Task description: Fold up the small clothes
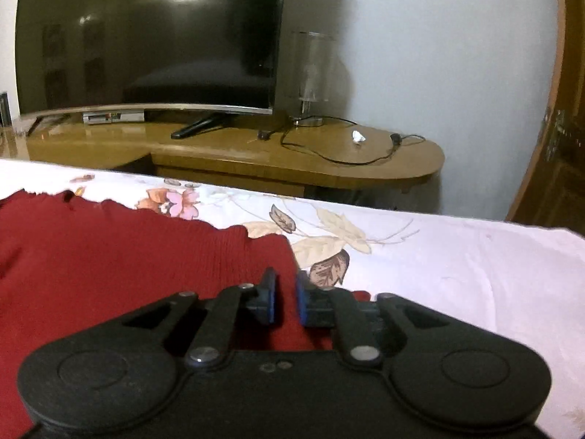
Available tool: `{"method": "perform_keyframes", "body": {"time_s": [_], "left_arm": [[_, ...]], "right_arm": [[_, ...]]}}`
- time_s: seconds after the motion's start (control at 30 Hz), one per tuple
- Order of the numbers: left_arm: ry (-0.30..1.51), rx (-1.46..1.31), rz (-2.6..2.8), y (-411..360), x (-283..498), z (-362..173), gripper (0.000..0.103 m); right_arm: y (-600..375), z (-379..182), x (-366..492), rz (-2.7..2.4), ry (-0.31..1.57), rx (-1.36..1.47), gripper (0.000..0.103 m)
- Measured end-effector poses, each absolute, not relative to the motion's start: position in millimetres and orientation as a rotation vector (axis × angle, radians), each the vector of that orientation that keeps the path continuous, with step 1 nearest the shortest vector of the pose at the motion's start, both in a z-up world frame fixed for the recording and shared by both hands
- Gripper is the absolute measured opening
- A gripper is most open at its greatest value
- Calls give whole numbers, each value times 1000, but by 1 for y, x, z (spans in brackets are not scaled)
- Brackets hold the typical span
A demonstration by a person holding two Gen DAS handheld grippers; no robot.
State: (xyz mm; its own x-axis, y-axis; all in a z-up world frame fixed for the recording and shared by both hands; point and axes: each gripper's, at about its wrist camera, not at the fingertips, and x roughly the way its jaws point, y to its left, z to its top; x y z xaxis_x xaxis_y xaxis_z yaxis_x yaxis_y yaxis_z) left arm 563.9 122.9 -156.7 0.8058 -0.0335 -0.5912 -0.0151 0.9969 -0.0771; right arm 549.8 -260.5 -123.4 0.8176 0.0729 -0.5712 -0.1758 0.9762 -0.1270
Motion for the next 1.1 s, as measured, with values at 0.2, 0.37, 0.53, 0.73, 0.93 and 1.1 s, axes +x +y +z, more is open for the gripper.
{"method": "perform_keyframes", "body": {"time_s": [0.2,0.37,0.53,0.73,0.93,1.1], "left_arm": [[505,-172,72,148,516,-128,79],[491,-102,-193,82,507,-107,78],[670,34,-133,58,519,-149,79],[655,-136,-21,156,470,-162,94],[616,-134,-8,155,463,-153,93],[525,-253,-51,166,445,-125,64]], "right_arm": [[-273,-96,512,116,457,-100,53],[-232,-85,482,398,488,-75,48],[-172,-113,495,436,637,-185,49],[-273,-119,474,281,609,-217,49],[-295,-108,463,251,595,-136,49],[-311,-93,435,194,499,-31,49]]}}
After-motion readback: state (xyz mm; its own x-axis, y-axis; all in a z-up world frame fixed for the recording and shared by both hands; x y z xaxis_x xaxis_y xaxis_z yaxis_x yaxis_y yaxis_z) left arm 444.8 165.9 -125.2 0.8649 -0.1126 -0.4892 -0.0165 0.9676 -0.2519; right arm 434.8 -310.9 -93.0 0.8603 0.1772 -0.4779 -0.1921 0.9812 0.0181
